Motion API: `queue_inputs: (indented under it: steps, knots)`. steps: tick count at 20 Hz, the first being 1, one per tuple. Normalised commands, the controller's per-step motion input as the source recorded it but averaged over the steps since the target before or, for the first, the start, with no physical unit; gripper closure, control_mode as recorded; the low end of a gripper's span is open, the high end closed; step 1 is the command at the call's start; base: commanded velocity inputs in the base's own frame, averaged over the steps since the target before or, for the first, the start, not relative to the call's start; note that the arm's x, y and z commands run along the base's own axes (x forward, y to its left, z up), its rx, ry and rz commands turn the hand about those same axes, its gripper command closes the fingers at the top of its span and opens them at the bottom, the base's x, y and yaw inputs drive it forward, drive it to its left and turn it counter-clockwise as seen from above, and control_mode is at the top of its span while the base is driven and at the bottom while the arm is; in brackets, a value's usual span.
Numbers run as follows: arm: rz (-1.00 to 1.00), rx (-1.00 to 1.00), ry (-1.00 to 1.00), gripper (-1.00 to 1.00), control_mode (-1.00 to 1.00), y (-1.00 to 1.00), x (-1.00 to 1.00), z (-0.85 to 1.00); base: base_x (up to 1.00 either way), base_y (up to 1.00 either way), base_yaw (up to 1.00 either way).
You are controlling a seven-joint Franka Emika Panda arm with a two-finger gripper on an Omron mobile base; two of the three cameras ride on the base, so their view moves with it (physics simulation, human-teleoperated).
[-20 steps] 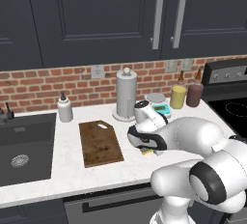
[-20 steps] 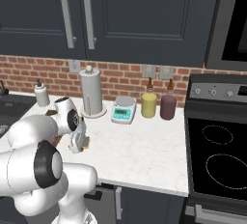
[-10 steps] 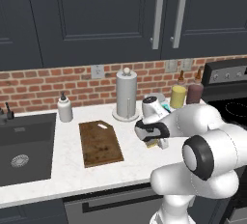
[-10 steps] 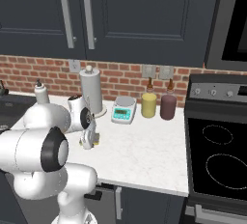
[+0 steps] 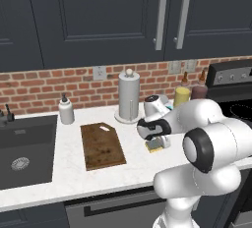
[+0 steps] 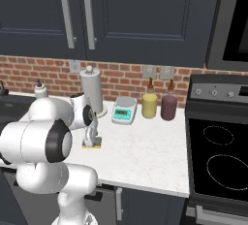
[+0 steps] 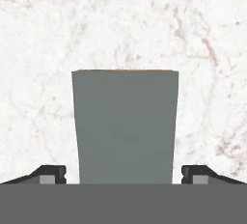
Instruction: Pick up the sponge from the counter and clean the cutting board by briefly scrubbing or pressing down on the cutting board. Once finished, release the sponge.
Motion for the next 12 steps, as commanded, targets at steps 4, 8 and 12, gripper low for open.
queue_inputs:
  steps: [4,8,12]
  knots:
    - [0.0,0.0,0.0,-1.0,-1.0,-0.16,0.0,0.01,0.0,0.0,0.0]
    - [0.0,0.02,-0.04,-1.0,-1.0,-0.16,-0.03,0.09,0.0,0.0,0.0]
    - [-0.03,0.08,-0.11,-1.0,-1.0,-0.13,-0.25,0.49,0.0,0.0,0.0]
